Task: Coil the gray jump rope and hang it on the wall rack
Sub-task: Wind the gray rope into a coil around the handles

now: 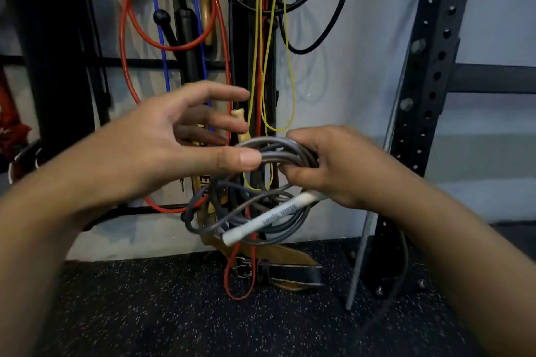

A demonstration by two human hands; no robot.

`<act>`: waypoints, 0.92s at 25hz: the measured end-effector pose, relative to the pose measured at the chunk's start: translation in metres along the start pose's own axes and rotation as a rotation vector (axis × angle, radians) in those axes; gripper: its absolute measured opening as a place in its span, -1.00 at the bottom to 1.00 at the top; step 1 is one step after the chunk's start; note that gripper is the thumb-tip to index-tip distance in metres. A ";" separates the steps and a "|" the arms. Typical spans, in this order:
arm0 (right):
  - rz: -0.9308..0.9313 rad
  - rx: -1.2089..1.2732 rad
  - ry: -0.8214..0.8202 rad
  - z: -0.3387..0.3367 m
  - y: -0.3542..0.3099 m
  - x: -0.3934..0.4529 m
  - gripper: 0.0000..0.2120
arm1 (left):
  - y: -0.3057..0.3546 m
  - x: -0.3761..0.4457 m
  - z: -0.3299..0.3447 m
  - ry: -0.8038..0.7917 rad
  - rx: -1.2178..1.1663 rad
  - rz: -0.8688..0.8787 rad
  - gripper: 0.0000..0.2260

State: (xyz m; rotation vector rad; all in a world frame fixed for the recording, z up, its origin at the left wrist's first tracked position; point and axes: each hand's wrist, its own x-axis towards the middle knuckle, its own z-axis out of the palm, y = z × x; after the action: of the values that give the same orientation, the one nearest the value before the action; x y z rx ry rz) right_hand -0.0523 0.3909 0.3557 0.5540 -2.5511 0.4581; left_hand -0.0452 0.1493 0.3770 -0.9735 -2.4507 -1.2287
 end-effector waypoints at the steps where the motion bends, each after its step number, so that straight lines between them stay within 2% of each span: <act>1: -0.016 -0.034 -0.007 0.000 -0.003 0.000 -0.83 | 0.005 -0.001 0.001 -0.011 0.055 -0.008 -0.19; 3: -0.035 -0.018 -0.014 0.001 -0.010 0.000 -0.85 | 0.011 -0.002 0.020 -0.055 0.250 -0.033 -0.09; 5: -0.043 -0.008 -0.009 0.001 -0.016 0.001 -0.85 | 0.006 0.003 0.043 -0.046 0.333 -0.038 -0.08; 8: -0.038 0.007 0.032 0.000 -0.019 -0.001 -0.78 | -0.009 0.009 0.054 -0.015 0.220 -0.048 -0.07; 11: -0.004 0.086 0.065 0.001 -0.018 -0.004 -0.83 | -0.023 0.008 0.057 -0.055 -0.010 -0.014 -0.27; 13: 0.026 0.176 0.066 -0.001 -0.018 -0.004 -0.78 | -0.028 0.007 0.061 -0.073 -0.107 -0.010 -0.38; 18: 0.134 0.738 -0.004 -0.015 -0.008 -0.008 -0.56 | -0.032 0.004 0.061 0.010 -0.274 -0.017 -0.54; 20: 0.108 0.815 0.086 -0.013 -0.008 -0.008 -0.60 | -0.029 0.002 0.064 0.021 -0.283 0.005 -0.51; 23: 0.030 0.734 0.277 -0.008 -0.017 -0.007 -0.68 | -0.027 0.001 0.074 0.051 -0.297 0.028 -0.43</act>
State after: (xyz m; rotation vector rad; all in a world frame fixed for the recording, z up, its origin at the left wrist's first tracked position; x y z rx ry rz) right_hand -0.0360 0.3813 0.3622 0.6393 -2.0765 1.3967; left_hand -0.0571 0.1961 0.3148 -1.0293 -2.2489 -1.6190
